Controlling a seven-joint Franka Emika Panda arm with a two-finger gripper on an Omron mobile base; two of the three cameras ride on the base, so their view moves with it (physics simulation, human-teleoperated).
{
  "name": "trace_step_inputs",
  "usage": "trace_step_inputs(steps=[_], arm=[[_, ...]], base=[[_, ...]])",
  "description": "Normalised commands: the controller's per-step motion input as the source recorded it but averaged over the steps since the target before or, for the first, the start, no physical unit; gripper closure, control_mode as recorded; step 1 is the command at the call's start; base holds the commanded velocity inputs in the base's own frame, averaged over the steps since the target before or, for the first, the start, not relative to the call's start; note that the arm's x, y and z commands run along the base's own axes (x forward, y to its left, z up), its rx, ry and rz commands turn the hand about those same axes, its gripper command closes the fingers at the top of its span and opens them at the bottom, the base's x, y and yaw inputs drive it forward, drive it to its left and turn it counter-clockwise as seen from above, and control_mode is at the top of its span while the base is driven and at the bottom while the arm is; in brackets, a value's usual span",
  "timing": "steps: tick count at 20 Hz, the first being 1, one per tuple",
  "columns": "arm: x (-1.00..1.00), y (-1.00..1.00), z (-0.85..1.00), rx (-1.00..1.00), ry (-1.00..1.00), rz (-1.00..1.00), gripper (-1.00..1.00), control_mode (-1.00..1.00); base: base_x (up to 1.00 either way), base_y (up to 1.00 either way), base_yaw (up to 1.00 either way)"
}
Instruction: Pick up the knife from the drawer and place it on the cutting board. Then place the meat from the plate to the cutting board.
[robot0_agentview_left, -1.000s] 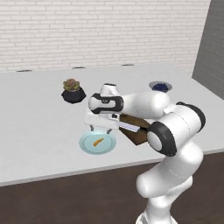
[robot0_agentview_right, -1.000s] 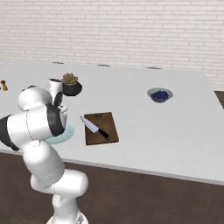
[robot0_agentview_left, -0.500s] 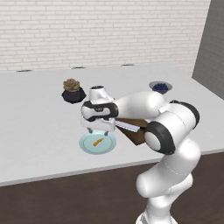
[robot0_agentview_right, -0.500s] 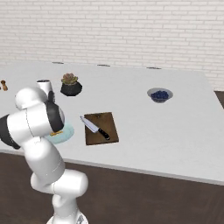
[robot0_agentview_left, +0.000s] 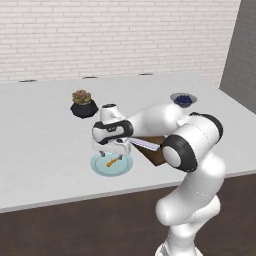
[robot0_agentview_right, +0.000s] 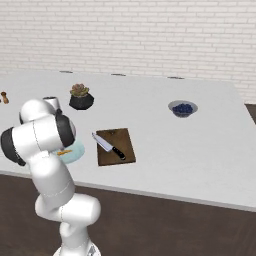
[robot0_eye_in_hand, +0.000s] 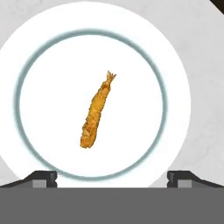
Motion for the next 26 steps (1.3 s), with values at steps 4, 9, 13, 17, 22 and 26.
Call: trace_step_inputs(steps=[4, 9, 13, 17, 22, 26], arm=[[0.0, 0.0, -0.44, 0.0, 0.0, 0.0, -1.0, -1.0], [0.08, 0.0, -0.27, 0.0, 0.0, 0.0, -1.0, -1.0], [0.03, 0.0, -0.01, 0.0, 0.0, 0.0, -1.0, -1.0], [0.03, 0.0, -0.04, 0.0, 0.0, 0.0, -1.0, -1.0], [0.02, 0.0, -0.12, 0.0, 0.0, 0.0, -1.0, -1.0], [0.16, 0.0, -0.15, 0.0, 0.0, 0.0, -1.0, -1.0]], base=[[0.0, 0.0, 0.0], [0.0, 0.0, 0.0], [0.0, 0.0, 0.0], [0.0, 0.0, 0.0], [0.0, 0.0, 0.0], [0.0, 0.0, 0.0]])
